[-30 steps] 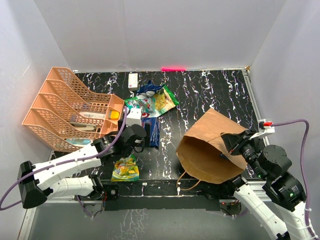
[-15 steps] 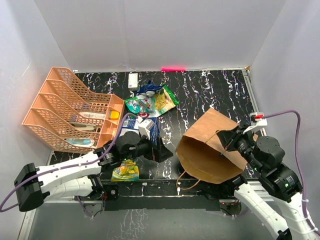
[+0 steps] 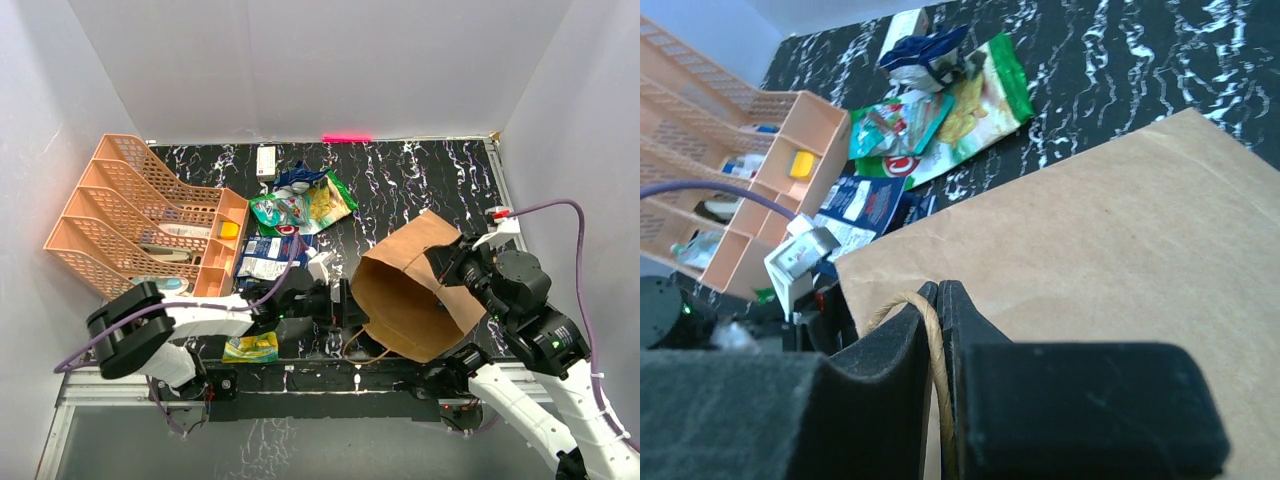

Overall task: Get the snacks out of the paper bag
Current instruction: Adjust the paper bag at the center of the board.

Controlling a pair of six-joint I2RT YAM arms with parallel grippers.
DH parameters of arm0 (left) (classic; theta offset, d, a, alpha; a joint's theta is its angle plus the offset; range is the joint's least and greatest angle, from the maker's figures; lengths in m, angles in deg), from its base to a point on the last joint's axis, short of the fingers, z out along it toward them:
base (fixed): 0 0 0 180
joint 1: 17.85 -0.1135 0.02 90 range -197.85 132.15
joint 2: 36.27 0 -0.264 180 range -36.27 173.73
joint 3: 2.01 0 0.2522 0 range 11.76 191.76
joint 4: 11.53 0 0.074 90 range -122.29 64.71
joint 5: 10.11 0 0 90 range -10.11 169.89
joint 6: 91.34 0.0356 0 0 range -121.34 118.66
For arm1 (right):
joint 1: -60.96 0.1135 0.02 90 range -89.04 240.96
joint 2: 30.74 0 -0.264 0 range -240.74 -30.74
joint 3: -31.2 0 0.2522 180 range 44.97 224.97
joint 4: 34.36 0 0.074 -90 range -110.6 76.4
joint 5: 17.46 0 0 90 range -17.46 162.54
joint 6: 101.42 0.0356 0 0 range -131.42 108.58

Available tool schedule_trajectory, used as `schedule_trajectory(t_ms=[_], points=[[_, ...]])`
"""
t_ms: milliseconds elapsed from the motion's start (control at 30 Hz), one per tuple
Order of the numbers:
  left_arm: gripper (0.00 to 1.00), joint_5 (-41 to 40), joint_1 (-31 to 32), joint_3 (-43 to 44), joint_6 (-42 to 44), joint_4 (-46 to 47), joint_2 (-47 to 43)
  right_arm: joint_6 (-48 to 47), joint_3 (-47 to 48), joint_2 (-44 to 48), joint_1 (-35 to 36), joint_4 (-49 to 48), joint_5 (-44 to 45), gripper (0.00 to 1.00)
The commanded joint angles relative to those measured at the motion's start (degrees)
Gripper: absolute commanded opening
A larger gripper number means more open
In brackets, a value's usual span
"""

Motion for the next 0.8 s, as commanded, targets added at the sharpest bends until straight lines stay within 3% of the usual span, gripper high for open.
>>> schedule_trajectory(t_ms=[0,100,267,500,633,767], points=[[0.86,-2.9,-0.48,6.61,-0.21,5.05,6.64,-1.68,2.94,-2.15,0.34,-3.99,8.93,0.08],[0.78,-2.35,-1.65,12.43,0.23,4.85,12.82,-4.42,3.54,-4.76,0.38,-4.2,15.1,0.08],[0.73,3.57,-5.23,19.82,-0.72,8.08,21.55,-13.18,7.16,-11.96,0.33,-4.6,26.74,0.08],[0.86,9.19,-6.99,18.49,-1.45,10.95,22.08,-24.67,15.94,-18.91,0.33,-5.51,32.94,0.08],[0.91,8.65,-7.02,12.99,-0.82,8.2,16.84,-31.82,18.23,-19.99,0.33,-4.92,24.46,0.08],[0.84,9.37,-7.1,10.78,0.6,2.58,14.57,-28.67,19.63,-21.81,0.32,-0.36,4.11,0.08]])
